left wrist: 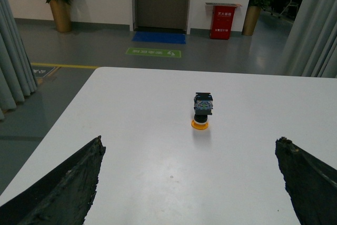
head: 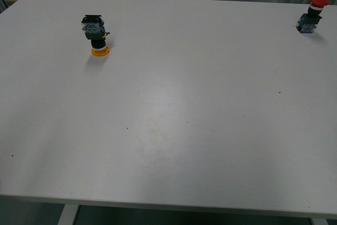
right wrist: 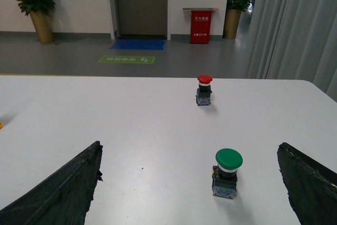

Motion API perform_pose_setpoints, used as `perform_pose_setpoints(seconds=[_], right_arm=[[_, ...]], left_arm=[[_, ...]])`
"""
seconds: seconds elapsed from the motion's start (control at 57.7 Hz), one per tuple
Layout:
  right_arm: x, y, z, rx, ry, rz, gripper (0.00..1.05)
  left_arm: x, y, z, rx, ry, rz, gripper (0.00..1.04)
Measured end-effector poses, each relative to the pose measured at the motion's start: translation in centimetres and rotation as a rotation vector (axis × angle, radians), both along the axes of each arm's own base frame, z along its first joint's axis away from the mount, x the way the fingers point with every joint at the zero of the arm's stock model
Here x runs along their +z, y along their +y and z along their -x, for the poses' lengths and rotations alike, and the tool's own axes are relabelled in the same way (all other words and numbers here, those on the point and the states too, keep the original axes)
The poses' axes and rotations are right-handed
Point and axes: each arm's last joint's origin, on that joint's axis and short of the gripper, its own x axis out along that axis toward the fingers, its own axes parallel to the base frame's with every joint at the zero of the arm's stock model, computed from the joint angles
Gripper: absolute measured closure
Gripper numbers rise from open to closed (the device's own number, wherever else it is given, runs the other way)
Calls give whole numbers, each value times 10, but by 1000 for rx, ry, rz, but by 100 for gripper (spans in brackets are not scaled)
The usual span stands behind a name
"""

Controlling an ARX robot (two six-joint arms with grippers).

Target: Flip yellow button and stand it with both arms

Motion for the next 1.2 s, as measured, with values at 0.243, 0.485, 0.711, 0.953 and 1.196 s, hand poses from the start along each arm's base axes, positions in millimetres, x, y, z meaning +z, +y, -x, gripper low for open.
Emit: perform_pose_setpoints(seconds=[0.243, 0.485, 0.711, 0.953, 1.196], right_arm=[[0, 0, 0, 0, 0, 0, 7], [0, 0, 0, 0, 0, 0, 7], [0, 0, 0, 0, 0, 0, 7], [0, 0, 0, 0, 0, 0, 7], [0, 0, 0, 0, 0, 0, 7]], left_arm=[[0, 0, 0, 0, 0, 0, 7], [0, 0, 0, 0, 0, 0, 7], [0, 0, 0, 0, 0, 0, 7], [0, 0, 0, 0, 0, 0, 7], [0, 0, 0, 0, 0, 0, 7]])
